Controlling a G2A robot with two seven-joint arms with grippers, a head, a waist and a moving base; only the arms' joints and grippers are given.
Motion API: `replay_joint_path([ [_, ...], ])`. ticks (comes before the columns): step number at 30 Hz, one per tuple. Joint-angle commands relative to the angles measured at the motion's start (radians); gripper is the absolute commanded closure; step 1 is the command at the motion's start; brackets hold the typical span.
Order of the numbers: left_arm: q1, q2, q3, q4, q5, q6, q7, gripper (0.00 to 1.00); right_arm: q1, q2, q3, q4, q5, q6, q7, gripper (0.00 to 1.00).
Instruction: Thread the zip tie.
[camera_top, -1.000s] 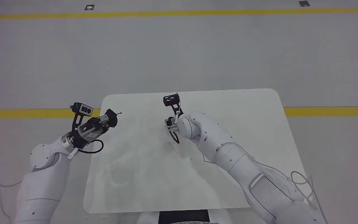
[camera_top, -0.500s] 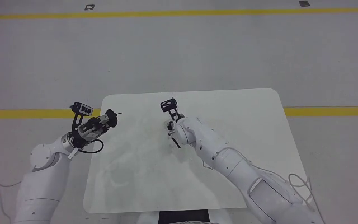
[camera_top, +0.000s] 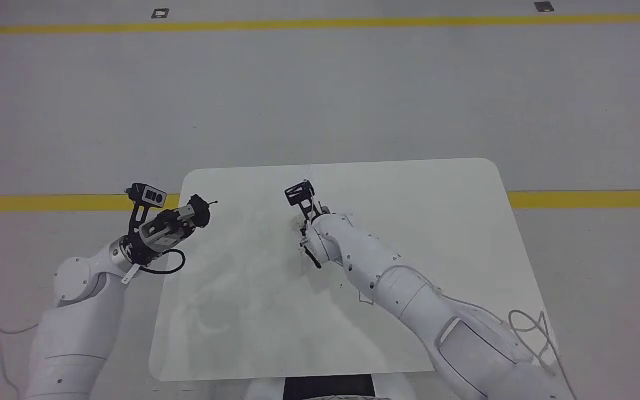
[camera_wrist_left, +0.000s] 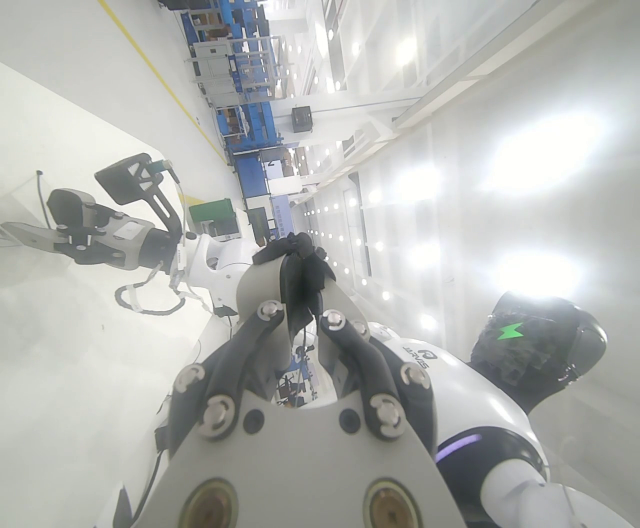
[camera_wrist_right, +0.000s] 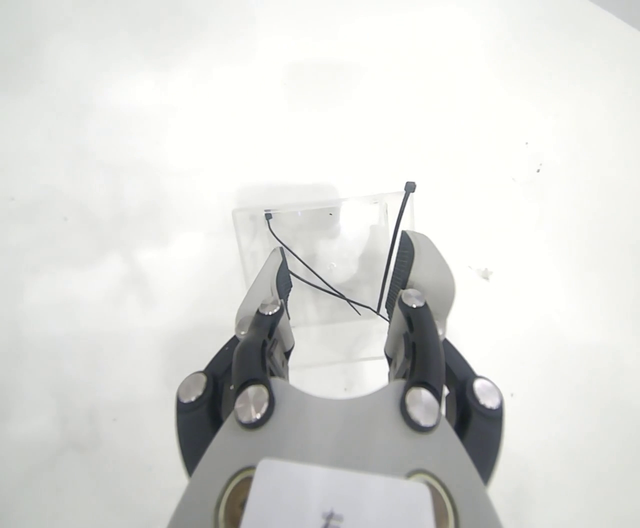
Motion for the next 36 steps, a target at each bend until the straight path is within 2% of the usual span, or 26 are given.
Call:
replay_joint_path([
  [1,0.000,0.000,0.000,0.000,0.000,0.000,0.000,1.00,0.003,-0.007,0.002,0.019,-0.006,0.000,0.003,0.56],
  [7,0.000,0.000,0.000,0.000,0.000,0.000,0.000,1.00,0.007,-0.033,0.005,0.068,-0.006,0.000,0.000,0.58],
  [12,0.000,0.000,0.000,0.000,0.000,0.000,0.000,1.00,0.015,-0.049,0.009,0.101,0.007,-0.008,-0.012,0.64],
  [15,0.000,0.000,0.000,0.000,0.000,0.000,0.000,1.00,0.020,-0.055,0.014,0.116,0.005,-0.005,-0.020,0.68],
  [28,0.000,0.000,0.000,0.000,0.000,0.000,0.000,1.00,0.011,-0.073,0.057,0.143,-0.033,0.000,-0.051,0.71],
  [30,0.000,0.000,0.000,0.000,0.000,0.000,0.000,1.00,0.008,-0.075,0.062,0.144,-0.038,0.000,-0.051,0.75],
  [32,0.000,0.000,0.000,0.000,0.000,0.000,0.000,1.00,0.007,-0.077,0.067,0.147,-0.043,0.000,-0.050,0.86],
  [33,0.000,0.000,0.000,0.000,0.000,0.000,0.000,1.00,0.007,-0.078,0.069,0.148,-0.046,0.000,-0.050,0.96],
  [34,0.000,0.000,0.000,0.000,0.000,0.000,0.000,1.00,0.007,-0.079,0.071,0.148,-0.048,0.000,-0.050,1.00],
  [36,0.000,0.000,0.000,0.000,0.000,0.000,0.000,1.00,0.006,-0.081,0.079,0.147,-0.055,0.000,-0.053,1.00],
])
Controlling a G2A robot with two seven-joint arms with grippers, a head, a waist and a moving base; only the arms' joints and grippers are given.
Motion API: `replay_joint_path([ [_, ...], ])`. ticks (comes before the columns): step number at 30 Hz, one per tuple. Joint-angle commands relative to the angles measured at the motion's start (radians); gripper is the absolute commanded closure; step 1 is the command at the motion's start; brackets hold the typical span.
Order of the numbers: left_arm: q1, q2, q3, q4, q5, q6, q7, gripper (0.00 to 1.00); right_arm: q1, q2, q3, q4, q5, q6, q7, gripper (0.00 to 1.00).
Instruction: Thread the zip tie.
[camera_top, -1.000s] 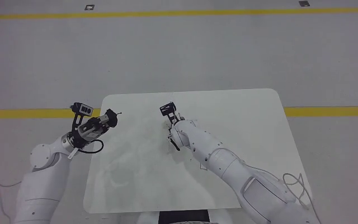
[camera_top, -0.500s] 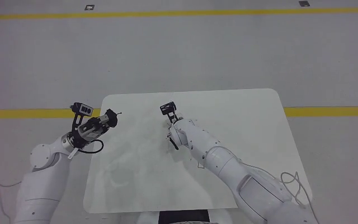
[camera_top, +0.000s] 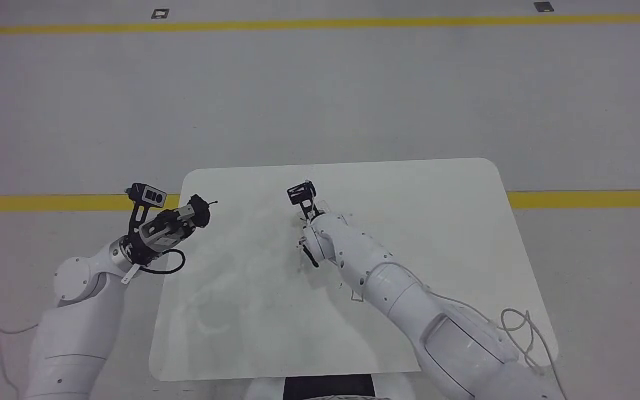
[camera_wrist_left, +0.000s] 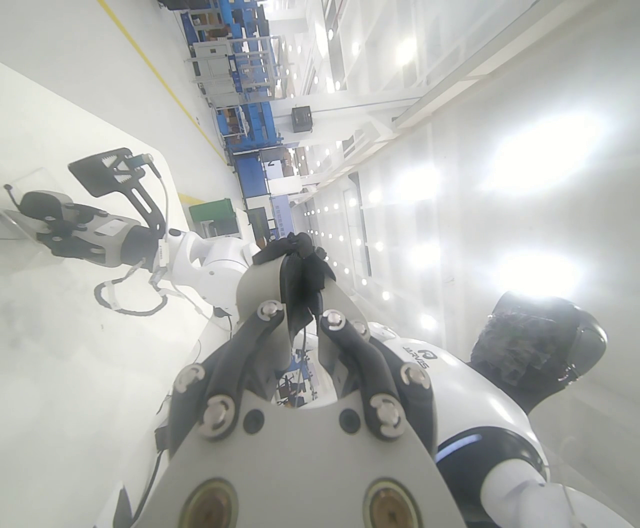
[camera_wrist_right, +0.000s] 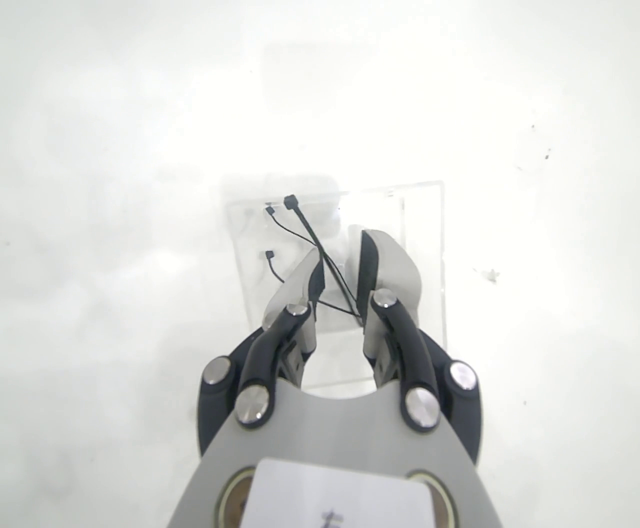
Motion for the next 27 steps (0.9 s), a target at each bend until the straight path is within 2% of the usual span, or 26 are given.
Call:
replay_joint_path([
  [1,0.000,0.000,0.000,0.000,0.000,0.000,0.000,1.00,-0.001,-0.001,0.008,-0.003,-0.007,0.000,-0.002,1.00],
  [8,0.000,0.000,0.000,0.000,0.000,0.000,0.000,1.00,-0.021,0.009,0.070,-0.060,-0.014,0.000,-0.004,1.00],
  [12,0.000,0.000,0.000,0.000,0.000,0.000,0.000,1.00,-0.050,0.027,0.143,-0.141,0.026,-0.006,0.003,1.00],
  [15,0.000,0.000,0.000,0.000,0.000,0.000,0.000,1.00,-0.089,0.051,0.220,-0.226,0.063,-0.028,0.002,1.00],
  [20,0.000,0.000,0.000,0.000,0.000,0.000,0.000,1.00,-0.193,0.090,0.367,-0.395,0.155,-0.083,-0.013,1.00],
  [23,0.000,0.000,0.000,0.000,0.000,0.000,0.000,1.00,-0.252,0.103,0.434,-0.475,0.235,-0.115,-0.034,1.00],
  [27,0.000,0.000,0.000,0.000,0.000,0.000,0.000,1.00,-0.304,0.109,0.490,-0.532,0.356,-0.150,-0.074,1.00],
])
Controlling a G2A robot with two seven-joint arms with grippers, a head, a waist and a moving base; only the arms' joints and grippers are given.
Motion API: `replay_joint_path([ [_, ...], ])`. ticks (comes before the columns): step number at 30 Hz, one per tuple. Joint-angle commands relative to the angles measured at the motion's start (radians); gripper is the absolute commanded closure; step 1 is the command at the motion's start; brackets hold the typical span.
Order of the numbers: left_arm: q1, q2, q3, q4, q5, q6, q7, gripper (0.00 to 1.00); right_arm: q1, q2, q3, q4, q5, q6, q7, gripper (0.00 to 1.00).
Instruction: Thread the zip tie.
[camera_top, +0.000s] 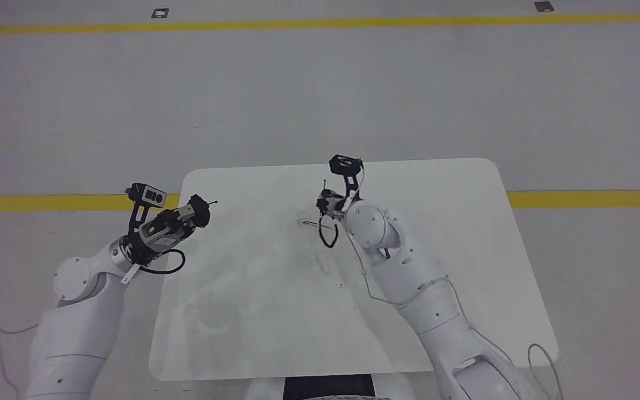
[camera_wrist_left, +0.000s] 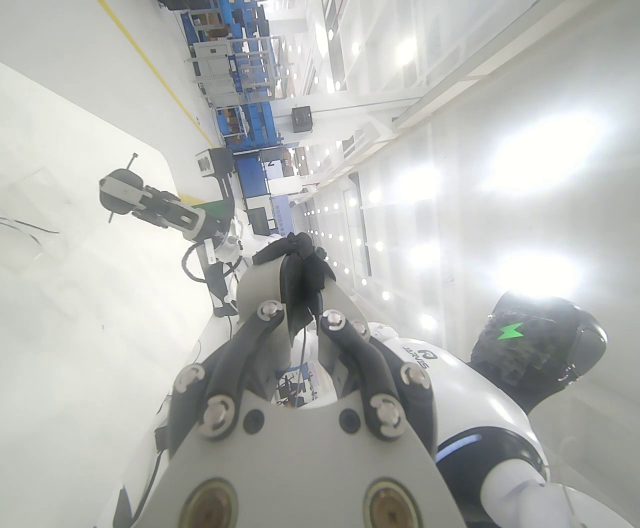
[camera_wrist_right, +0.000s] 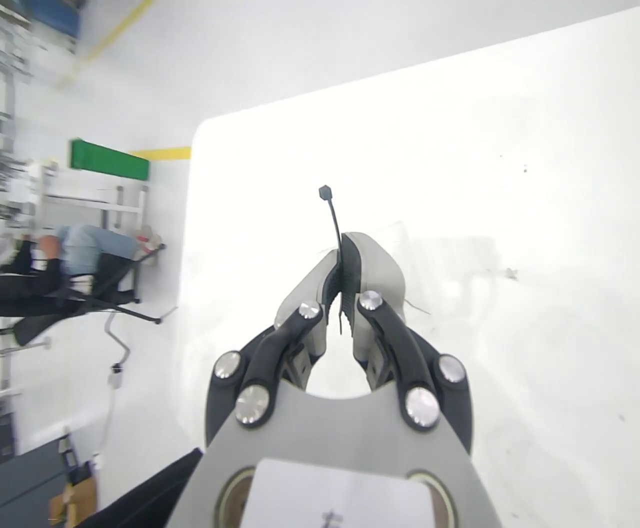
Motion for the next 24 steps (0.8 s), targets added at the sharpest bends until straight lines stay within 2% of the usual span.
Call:
replay_joint_path([
  [1,0.000,0.000,0.000,0.000,0.000,0.000,0.000,1.00,-0.017,0.001,0.019,-0.015,0.060,-0.015,-0.015,1.00],
  [6,0.000,0.000,0.000,0.000,0.000,0.000,0.000,1.00,-0.025,0.002,0.032,-0.021,0.164,-0.067,-0.010,1.00],
  [18,0.000,0.000,0.000,0.000,0.000,0.000,0.000,1.00,-0.025,0.002,0.032,-0.021,0.164,-0.067,-0.010,1.00],
  [22,0.000,0.000,0.000,0.000,0.000,0.000,0.000,1.00,-0.057,-0.005,0.043,-0.056,0.257,-0.050,-0.136,1.00],
  [24,0.000,0.000,0.000,0.000,0.000,0.000,0.000,1.00,-0.069,-0.014,0.038,-0.072,0.304,-0.019,-0.243,1.00],
])
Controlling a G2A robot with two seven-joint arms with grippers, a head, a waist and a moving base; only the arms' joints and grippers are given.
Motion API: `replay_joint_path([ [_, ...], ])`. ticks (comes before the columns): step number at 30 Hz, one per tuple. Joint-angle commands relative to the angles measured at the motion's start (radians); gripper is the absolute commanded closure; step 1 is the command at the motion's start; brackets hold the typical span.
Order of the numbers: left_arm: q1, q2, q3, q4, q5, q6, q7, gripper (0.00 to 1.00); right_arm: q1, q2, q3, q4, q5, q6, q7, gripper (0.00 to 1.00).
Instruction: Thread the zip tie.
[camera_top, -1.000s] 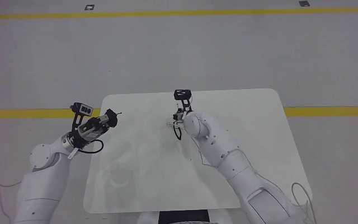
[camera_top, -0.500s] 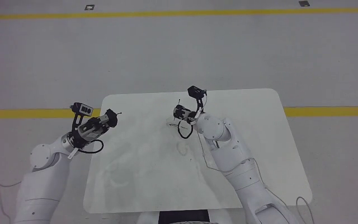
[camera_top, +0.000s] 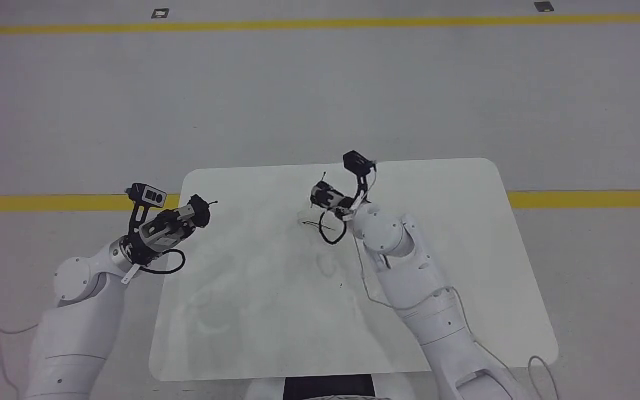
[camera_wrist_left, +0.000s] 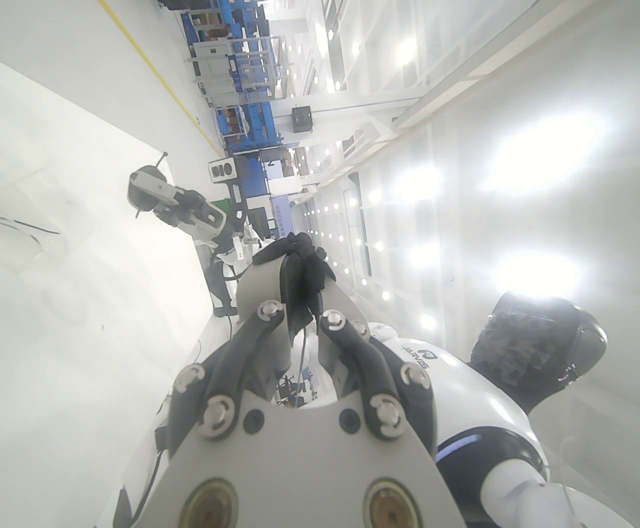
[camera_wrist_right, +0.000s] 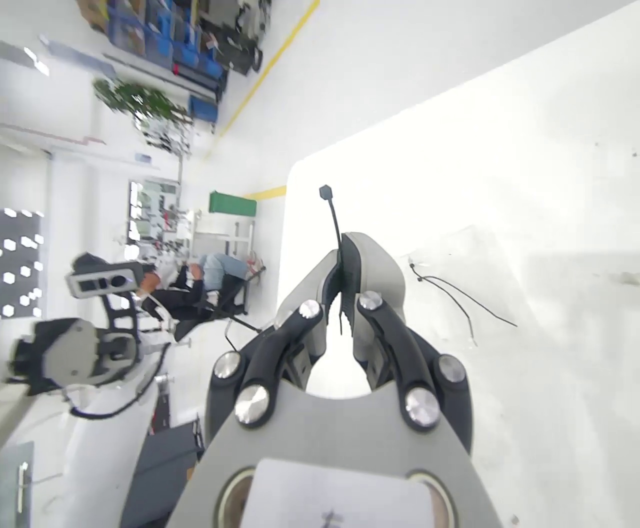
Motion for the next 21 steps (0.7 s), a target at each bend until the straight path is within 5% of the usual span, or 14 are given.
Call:
replay_joint_path([
  [1,0.000,0.000,0.000,0.000,0.000,0.000,0.000,1.00,-0.009,-0.009,-0.010,-0.011,0.046,0.031,-0.114,1.00],
  [10,0.000,0.000,0.000,0.000,0.000,0.000,0.000,1.00,-0.009,-0.055,-0.120,-0.007,0.101,0.144,-0.493,1.00],
  [21,0.000,0.000,0.000,0.000,0.000,0.000,0.000,1.00,0.000,-0.061,-0.144,-0.008,0.089,0.131,-0.543,1.00],
])
